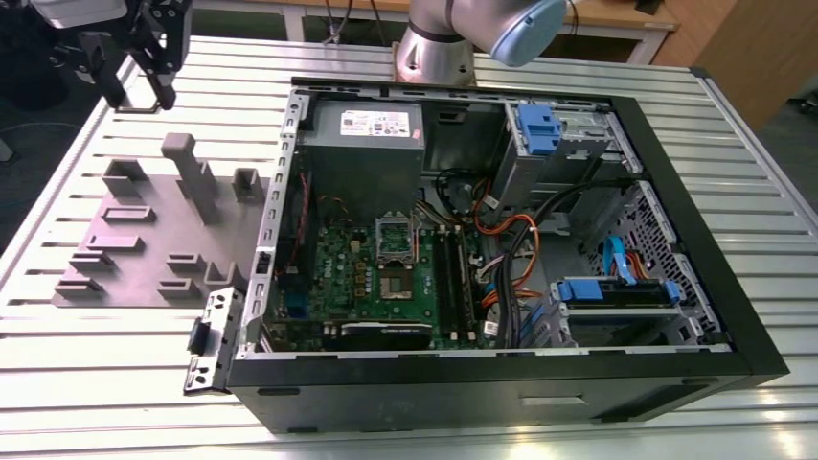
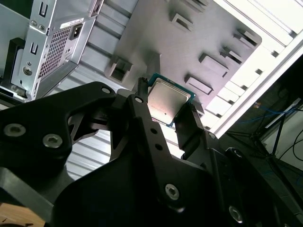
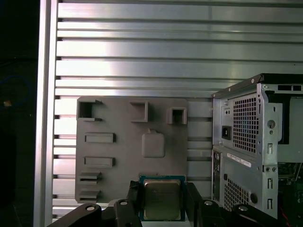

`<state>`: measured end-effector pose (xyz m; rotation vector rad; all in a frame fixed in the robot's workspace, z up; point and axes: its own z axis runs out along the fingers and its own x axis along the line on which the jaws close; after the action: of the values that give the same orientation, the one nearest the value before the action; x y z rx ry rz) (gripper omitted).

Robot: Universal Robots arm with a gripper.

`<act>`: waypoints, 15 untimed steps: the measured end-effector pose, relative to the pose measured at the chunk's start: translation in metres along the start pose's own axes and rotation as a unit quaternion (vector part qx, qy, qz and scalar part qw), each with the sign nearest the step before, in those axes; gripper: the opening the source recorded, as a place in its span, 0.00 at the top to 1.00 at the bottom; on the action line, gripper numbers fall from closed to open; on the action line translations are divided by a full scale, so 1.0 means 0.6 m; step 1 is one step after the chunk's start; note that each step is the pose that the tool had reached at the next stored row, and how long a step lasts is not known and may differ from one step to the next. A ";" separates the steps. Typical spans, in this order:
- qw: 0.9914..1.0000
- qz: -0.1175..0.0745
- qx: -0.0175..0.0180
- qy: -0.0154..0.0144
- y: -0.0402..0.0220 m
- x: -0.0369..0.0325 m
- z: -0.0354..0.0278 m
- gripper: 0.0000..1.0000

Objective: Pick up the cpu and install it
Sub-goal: 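Pick up the cpu and move it towards the insertion slot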

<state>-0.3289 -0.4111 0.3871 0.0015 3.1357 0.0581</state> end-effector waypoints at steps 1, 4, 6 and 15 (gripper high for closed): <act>1.000 0.000 0.000 0.000 0.000 0.000 0.000 0.53; 1.000 0.000 0.000 0.000 0.000 -0.001 0.000 0.53; 1.000 0.000 0.000 0.000 0.000 -0.002 0.000 0.53; 1.000 0.000 0.000 0.000 0.000 -0.006 0.000 0.53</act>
<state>-0.3256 -0.4112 0.3871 0.0014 3.1358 0.0581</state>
